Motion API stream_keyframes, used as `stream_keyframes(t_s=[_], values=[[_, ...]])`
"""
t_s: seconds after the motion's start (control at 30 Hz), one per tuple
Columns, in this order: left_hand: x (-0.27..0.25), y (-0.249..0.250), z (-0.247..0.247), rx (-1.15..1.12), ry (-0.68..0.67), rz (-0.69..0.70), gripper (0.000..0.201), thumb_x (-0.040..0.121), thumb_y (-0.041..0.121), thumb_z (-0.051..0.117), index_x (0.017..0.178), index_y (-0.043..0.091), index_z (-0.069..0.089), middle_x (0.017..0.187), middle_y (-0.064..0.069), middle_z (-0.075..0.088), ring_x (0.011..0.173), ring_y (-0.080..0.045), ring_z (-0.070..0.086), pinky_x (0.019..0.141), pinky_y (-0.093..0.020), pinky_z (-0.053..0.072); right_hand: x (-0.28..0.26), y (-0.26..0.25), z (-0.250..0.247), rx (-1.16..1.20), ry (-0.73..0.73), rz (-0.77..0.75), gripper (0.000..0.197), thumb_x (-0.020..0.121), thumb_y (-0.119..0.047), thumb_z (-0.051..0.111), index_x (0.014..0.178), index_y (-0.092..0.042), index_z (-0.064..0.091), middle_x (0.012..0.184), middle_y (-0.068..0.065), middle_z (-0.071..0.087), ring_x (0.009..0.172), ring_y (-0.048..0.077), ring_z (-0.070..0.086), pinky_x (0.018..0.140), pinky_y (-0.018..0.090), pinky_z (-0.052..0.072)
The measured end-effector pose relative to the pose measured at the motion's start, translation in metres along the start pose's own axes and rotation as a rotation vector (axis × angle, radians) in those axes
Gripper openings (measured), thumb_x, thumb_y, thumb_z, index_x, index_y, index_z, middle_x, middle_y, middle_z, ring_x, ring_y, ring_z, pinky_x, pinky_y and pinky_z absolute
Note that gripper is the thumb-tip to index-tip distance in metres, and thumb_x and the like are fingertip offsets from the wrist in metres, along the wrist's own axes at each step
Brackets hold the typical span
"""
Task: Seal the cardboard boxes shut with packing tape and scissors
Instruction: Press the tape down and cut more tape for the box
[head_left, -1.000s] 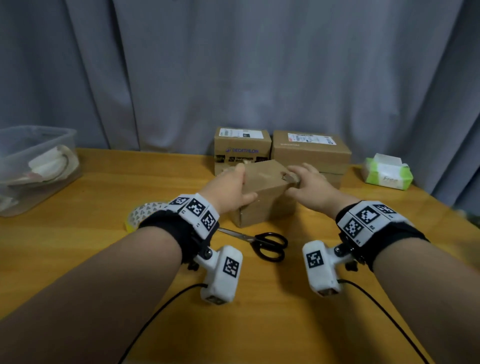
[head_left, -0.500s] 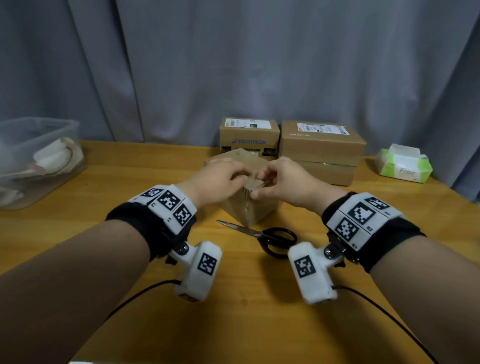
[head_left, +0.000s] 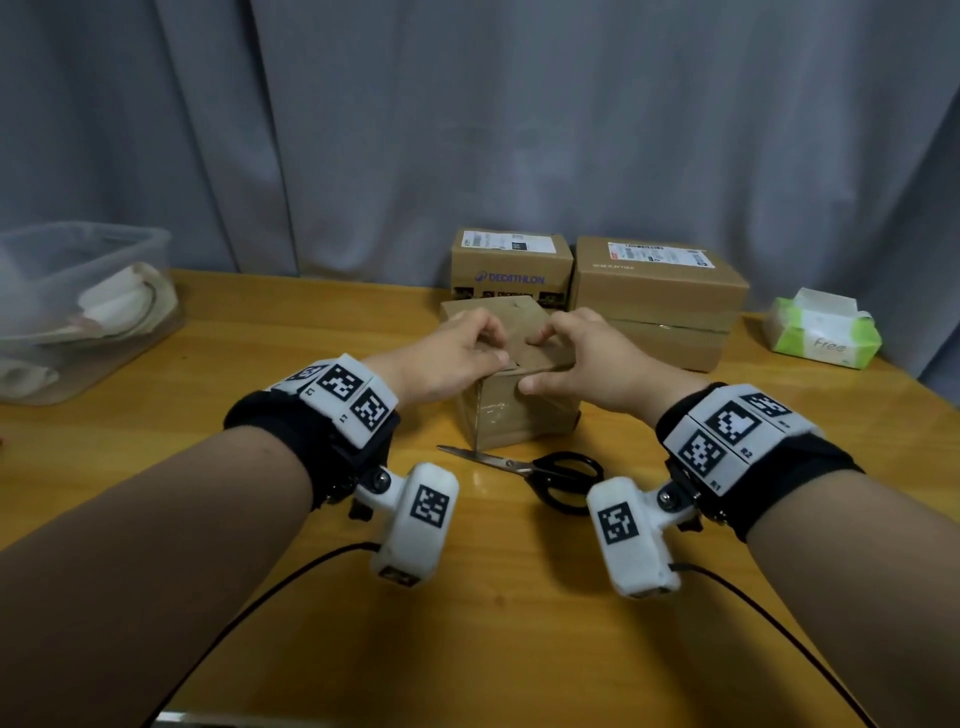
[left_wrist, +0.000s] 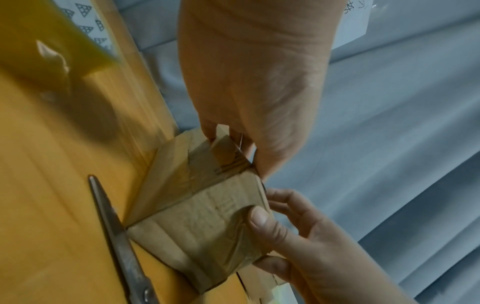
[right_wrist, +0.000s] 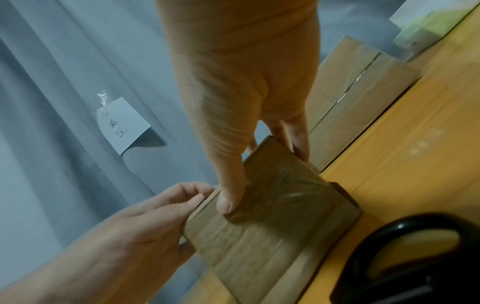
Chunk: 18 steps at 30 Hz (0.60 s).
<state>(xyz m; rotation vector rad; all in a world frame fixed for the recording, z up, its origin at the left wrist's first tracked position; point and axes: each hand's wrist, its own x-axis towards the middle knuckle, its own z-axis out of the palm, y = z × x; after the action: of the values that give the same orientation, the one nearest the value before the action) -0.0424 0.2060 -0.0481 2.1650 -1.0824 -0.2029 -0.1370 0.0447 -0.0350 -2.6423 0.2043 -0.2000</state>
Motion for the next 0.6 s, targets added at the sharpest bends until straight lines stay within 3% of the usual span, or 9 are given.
stream_keyframes(t_s=[0.2,0.37,0.47,0.53,0.6], values=[[-0.002,-0.003,0.0,-0.016,0.09,-0.064,0.039,0.095,0.02,0.053,0.131,0.011,0.04,0.131,-0.005,0.035,0.112,-0.01,0.038,0.093,-0.014,0.028,-0.002,-0.012,0.016,-0.105,0.072,0.08,0.055,0.078,-0.052,0.071,0.122,-0.026,0.052,0.123,0.002,0.036,0.108,0.026,0.052,0.095,0.041,0.046],[-0.011,-0.009,-0.01,0.064,0.191,-0.197,0.042,0.097,0.036,0.045,0.132,0.012,0.042,0.133,-0.008,0.041,0.124,-0.022,0.039,0.106,-0.034,0.031,-0.004,-0.025,0.026,-0.196,0.124,0.124,0.05,0.083,-0.055,0.064,0.121,-0.026,0.05,0.124,0.004,0.035,0.108,0.032,0.051,0.088,0.04,0.047],[-0.028,-0.021,-0.029,0.394,0.25,-0.349,0.052,0.098,0.047,0.037,0.123,0.004,0.05,0.124,-0.013,0.05,0.116,-0.028,0.043,0.098,-0.039,0.035,-0.006,-0.029,0.027,-0.23,0.124,0.146,0.048,0.086,-0.054,0.06,0.123,-0.026,0.048,0.129,0.006,0.035,0.109,0.033,0.05,0.087,0.042,0.049],[-0.044,-0.027,-0.041,0.624,0.071,-0.494,0.07,0.093,0.06,0.038,0.13,0.0,0.046,0.133,-0.019,0.047,0.123,-0.033,0.042,0.098,-0.038,0.036,-0.009,-0.031,0.03,-0.262,0.142,0.141,0.048,0.088,-0.053,0.058,0.124,-0.024,0.048,0.132,0.008,0.035,0.11,0.034,0.05,0.087,0.042,0.049],[-0.061,-0.031,-0.044,0.656,-0.222,-0.609,0.083,0.086,0.067,0.042,0.135,0.001,0.043,0.138,-0.015,0.046,0.124,-0.031,0.045,0.098,-0.036,0.038,-0.013,-0.035,0.032,-0.281,0.148,0.151,0.048,0.089,-0.052,0.056,0.126,-0.023,0.047,0.137,0.01,0.035,0.113,0.036,0.049,0.088,0.043,0.047]])
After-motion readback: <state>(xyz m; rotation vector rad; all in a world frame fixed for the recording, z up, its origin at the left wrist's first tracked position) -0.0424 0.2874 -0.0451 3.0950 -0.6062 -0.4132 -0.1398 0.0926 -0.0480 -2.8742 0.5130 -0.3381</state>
